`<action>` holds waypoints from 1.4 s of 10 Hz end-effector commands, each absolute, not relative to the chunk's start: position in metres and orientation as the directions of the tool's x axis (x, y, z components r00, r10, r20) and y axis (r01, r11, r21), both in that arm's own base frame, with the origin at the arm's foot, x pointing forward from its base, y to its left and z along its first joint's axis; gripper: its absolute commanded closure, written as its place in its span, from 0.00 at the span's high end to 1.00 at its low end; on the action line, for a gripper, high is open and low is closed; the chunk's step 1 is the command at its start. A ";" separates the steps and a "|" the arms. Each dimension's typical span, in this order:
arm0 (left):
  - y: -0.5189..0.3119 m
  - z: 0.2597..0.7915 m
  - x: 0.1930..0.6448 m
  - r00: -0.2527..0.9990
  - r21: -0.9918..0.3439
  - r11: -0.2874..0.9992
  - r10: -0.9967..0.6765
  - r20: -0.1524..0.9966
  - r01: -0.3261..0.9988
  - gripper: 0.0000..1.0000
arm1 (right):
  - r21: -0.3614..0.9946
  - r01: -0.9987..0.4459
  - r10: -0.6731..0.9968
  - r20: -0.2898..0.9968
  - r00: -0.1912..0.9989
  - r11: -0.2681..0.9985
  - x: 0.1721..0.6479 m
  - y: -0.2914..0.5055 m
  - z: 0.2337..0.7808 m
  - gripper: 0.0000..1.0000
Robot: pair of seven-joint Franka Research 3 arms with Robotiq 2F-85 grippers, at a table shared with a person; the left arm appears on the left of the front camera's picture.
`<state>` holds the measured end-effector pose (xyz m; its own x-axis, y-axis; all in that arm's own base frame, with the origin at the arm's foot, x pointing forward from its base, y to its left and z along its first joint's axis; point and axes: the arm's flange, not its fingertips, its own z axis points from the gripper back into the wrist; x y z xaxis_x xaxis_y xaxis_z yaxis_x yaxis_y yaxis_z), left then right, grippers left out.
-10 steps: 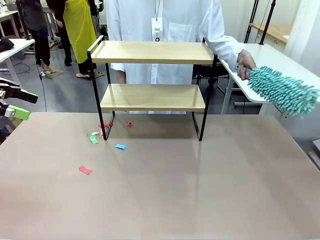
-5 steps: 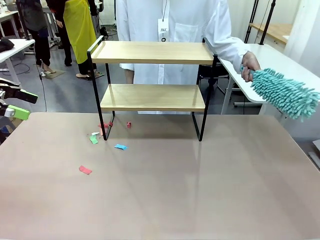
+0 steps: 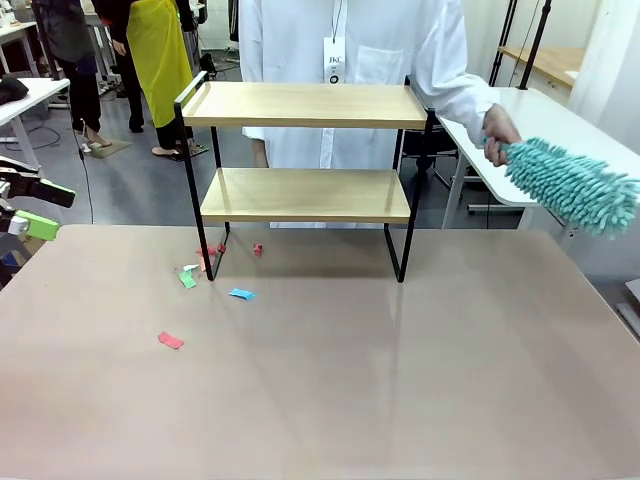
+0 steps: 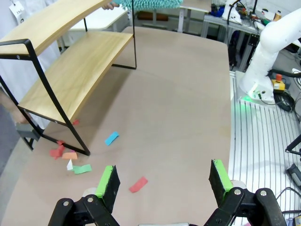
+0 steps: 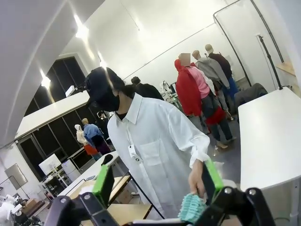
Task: Clean the shelf.
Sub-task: Hand the Duster back to the human.
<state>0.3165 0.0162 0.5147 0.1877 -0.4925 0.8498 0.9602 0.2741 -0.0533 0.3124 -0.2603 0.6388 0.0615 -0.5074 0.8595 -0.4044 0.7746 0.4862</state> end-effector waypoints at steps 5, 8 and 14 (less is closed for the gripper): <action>0.015 0.515 0.318 0.159 -0.034 0.262 -0.474 0.866 0.964 1.00 | 0.476 -0.403 -0.496 0.866 0.061 0.782 0.308 -0.259 0.635 1.00; 0.015 0.515 0.318 0.159 -0.034 0.262 -0.474 0.866 0.964 1.00 | 0.476 -0.403 -0.496 0.866 0.061 0.782 0.308 -0.259 0.635 1.00; 0.015 0.515 0.318 0.159 -0.034 0.262 -0.474 0.866 0.964 1.00 | 0.476 -0.403 -0.496 0.866 0.061 0.782 0.308 -0.259 0.635 1.00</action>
